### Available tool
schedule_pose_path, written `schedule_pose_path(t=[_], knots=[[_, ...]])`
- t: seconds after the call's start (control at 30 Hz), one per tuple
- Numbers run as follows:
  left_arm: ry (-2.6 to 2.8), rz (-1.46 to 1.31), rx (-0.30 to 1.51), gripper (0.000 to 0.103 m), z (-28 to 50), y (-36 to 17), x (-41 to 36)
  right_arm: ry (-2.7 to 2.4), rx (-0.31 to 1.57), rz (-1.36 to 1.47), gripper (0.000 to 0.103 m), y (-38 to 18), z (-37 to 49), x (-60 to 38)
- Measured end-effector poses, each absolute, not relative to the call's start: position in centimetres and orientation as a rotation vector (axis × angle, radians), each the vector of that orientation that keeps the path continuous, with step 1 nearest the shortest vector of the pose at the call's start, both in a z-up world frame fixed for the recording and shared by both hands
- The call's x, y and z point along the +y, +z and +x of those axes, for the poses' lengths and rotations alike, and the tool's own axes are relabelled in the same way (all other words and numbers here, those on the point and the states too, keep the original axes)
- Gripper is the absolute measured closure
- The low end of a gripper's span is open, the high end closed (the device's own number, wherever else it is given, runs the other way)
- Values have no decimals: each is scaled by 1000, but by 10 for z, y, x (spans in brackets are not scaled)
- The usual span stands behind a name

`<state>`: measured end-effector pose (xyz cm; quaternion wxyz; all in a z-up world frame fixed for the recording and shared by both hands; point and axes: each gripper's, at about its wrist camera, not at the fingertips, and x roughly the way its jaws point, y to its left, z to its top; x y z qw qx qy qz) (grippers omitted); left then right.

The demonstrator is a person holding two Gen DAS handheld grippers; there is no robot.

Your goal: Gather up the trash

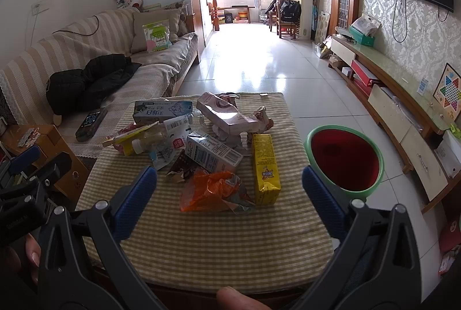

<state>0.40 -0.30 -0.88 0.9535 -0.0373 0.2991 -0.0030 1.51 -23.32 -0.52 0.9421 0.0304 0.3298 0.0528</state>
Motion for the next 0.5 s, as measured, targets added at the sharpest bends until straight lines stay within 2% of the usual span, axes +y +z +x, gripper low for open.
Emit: schedule_pose_path(t=[0.3, 0.5], knots=[[-7, -77, 622, 8, 3, -10, -2, 104, 682, 57, 3, -6, 17, -233], [6, -77, 671, 8, 14, -32, 4, 110, 732, 57, 3, -27, 30, -238]])
